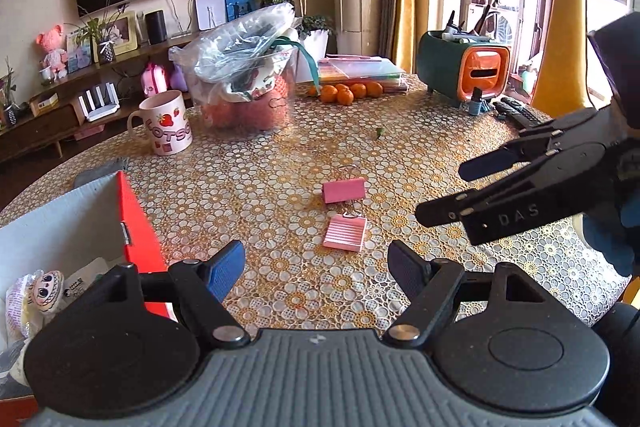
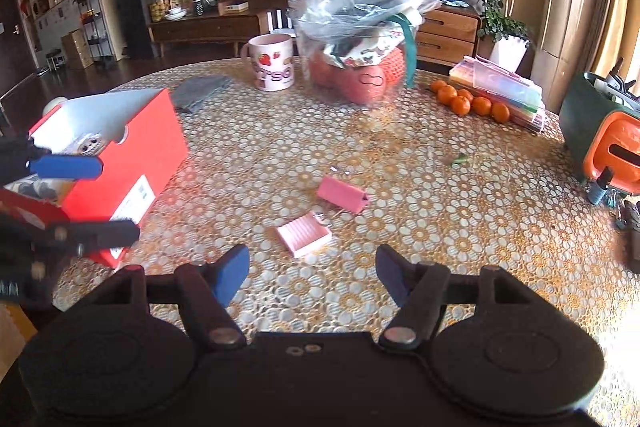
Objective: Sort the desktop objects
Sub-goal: 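Move both grippers back to the pink binder clip and pink ribbed block, then close the left gripper on the pink ribbed block while the right gripper grasps the pink binder clip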
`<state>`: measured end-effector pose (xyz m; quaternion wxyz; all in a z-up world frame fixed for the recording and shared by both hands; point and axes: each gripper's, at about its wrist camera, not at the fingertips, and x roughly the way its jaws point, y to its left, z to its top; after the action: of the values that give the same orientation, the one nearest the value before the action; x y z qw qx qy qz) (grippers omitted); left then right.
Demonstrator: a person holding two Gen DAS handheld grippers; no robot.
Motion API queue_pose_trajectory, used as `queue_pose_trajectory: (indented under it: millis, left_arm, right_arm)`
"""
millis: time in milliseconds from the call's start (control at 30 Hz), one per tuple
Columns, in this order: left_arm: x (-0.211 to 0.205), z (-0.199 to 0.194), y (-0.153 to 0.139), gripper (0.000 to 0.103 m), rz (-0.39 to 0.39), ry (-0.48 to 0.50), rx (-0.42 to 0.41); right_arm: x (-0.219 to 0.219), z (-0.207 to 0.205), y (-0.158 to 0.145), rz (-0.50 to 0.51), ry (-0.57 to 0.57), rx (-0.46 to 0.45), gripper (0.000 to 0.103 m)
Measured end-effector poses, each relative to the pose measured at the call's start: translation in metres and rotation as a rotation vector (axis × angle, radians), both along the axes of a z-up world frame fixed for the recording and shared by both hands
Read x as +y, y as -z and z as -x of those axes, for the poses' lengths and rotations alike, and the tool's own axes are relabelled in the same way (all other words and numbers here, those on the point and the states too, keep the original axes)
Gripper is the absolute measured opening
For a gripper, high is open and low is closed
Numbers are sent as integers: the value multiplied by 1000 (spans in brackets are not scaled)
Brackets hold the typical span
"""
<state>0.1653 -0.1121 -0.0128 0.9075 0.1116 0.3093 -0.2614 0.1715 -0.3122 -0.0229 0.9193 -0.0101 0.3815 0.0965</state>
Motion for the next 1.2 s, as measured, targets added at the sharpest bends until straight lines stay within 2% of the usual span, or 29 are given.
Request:
queue_pose_trajectory:
  millis: [233, 567, 867, 1200]
  left_arm:
    - [-28, -16, 34, 78, -5, 27, 48]
    - [-51, -49, 72, 78, -34, 35, 59]
    - [-66, -74, 92, 78, -62, 41, 40]
    - [-72, -88, 107, 78, -41, 44, 63]
  right_arm:
    - [-9, -30, 16, 17, 18, 28, 70]
    - [-3, -87, 40, 10, 27, 63, 70]
    - [6, -131, 60, -9, 49, 96, 70]
    - [12, -146, 78, 3, 58, 131, 70]
